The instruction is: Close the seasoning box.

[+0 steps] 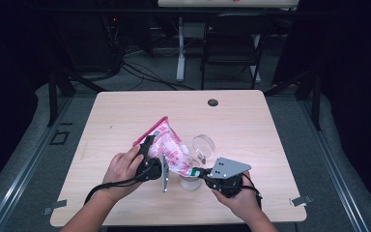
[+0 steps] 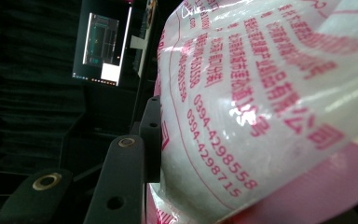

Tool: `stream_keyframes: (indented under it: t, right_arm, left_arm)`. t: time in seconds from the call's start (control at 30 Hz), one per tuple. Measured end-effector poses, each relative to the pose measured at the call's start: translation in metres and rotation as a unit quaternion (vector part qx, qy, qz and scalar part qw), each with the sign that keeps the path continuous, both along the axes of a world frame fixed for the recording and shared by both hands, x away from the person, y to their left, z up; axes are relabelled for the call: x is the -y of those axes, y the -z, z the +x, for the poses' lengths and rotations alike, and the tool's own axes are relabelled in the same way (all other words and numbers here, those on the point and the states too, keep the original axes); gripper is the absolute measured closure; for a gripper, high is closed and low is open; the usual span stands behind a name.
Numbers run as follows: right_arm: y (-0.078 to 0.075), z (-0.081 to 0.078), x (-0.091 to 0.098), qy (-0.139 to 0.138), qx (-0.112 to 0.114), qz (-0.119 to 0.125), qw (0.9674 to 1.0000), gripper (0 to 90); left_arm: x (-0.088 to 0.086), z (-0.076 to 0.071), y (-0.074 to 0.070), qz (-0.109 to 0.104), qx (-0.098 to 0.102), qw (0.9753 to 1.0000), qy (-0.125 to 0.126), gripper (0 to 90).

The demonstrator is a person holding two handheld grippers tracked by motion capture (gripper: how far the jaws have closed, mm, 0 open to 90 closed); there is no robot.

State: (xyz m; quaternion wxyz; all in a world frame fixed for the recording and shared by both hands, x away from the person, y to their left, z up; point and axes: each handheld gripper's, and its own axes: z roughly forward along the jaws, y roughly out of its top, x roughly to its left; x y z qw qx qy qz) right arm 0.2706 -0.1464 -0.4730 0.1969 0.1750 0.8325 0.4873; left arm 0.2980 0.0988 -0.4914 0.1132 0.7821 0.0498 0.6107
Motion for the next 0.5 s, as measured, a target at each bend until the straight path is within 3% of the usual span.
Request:
stream_keyframes:
  t: [0.5]
  right_arm:
    - [0.0005,-0.0003,-0.0008,0.000,0.001,0.002,1.0000,90.0]
  left_arm:
    - [0.0002,-0.0001,-0.0034,0.010,0.006,0.9999,0.000,65.0]
